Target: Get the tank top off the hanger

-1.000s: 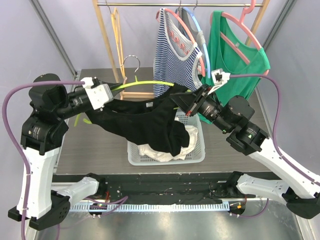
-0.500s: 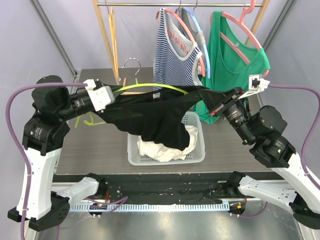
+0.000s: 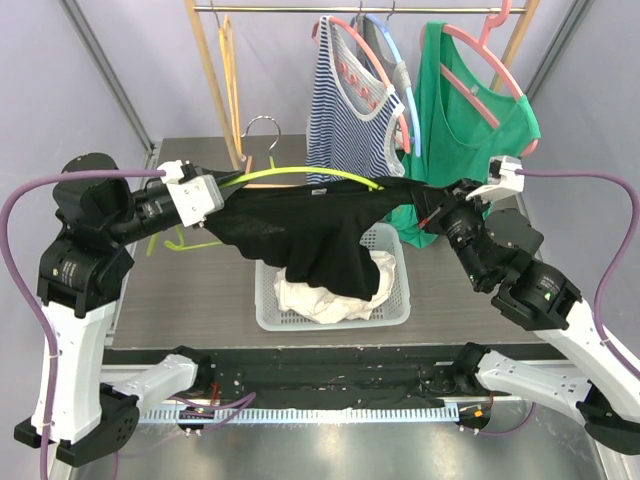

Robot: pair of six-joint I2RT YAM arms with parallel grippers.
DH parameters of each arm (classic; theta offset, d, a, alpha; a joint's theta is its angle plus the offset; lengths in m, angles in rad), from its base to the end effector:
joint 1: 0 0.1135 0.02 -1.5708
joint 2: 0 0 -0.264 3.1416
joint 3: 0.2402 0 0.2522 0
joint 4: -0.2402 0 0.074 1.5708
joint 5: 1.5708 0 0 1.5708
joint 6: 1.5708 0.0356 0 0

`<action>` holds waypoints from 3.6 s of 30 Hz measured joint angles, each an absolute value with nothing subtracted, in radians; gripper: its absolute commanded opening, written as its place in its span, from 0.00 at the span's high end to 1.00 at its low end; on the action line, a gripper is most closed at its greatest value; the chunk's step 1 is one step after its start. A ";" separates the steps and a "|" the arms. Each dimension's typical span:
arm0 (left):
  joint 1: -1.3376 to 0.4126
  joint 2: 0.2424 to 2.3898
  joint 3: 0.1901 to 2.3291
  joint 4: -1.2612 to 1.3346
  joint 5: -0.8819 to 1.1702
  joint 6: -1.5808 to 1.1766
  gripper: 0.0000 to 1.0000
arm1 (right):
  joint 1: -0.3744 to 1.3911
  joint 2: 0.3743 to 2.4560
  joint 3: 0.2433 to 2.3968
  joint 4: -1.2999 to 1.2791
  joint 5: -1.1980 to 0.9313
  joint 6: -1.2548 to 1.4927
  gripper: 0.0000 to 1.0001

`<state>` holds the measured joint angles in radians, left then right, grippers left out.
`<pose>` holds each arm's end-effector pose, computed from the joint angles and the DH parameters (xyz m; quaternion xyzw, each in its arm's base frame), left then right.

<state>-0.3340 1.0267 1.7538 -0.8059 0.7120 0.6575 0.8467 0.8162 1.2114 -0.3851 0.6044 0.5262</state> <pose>0.1125 -0.0636 0.5391 0.5355 0.4930 -0.1502 0.6691 0.1115 0.0955 0.4566 0.1016 0.6968 0.2680 0.6575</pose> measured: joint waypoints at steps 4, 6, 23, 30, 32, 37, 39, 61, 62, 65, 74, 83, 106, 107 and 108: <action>-0.334 1.027 1.765 -0.814 0.712 0.654 0.92 | 0.849 0.808 1.196 -0.416 0.610 0.532 0.99; -0.334 1.027 1.767 -0.820 0.715 0.654 0.93 | 0.849 0.799 1.184 -0.435 0.611 0.537 0.99; -0.335 1.054 1.844 -0.849 0.732 0.614 0.93 | 0.849 0.791 1.074 -0.532 0.502 0.593 0.99; -0.334 1.065 1.849 -0.848 0.737 0.602 0.93 | 0.848 0.783 1.020 -0.510 0.411 0.567 0.71; -0.335 1.069 1.849 -0.844 0.738 0.602 0.93 | 0.846 0.761 1.013 -0.508 0.366 0.532 0.57; -0.335 1.095 1.851 -0.812 0.756 0.604 0.95 | 0.840 0.720 1.091 -0.553 0.268 0.411 0.33; -0.348 1.127 1.871 -0.807 0.762 0.607 0.97 | 0.840 0.711 1.152 -0.577 0.241 0.368 0.27; -0.576 1.301 1.927 -0.783 0.773 0.804 1.00 | 0.836 0.786 1.637 -0.752 -0.036 0.035 0.22; -0.576 1.297 1.927 -0.787 0.793 0.818 1.00 | 0.836 0.797 1.644 -0.753 -0.041 0.022 0.22; -0.576 1.286 1.927 -0.811 0.849 0.852 1.00 | 0.836 0.849 1.666 -0.764 -0.062 -0.016 0.22; -0.576 1.267 1.930 -0.929 0.954 1.011 1.00 | 0.836 0.956 1.709 -0.826 -0.134 -0.063 0.23; -0.576 1.266 1.954 -0.955 0.966 1.065 1.00 | 0.836 0.982 1.713 -0.868 -0.207 -0.054 0.30; -0.587 1.237 1.860 -0.791 0.902 0.991 0.64 | 0.838 0.947 1.658 -0.884 -0.175 -0.038 0.99; -0.587 1.230 1.844 -0.756 0.886 0.971 0.62 | 0.838 0.948 1.663 -0.900 -0.143 -0.044 0.99; -0.585 1.221 1.826 -0.714 0.863 0.939 0.60 | 0.838 0.951 1.673 -0.920 -0.106 -0.056 0.99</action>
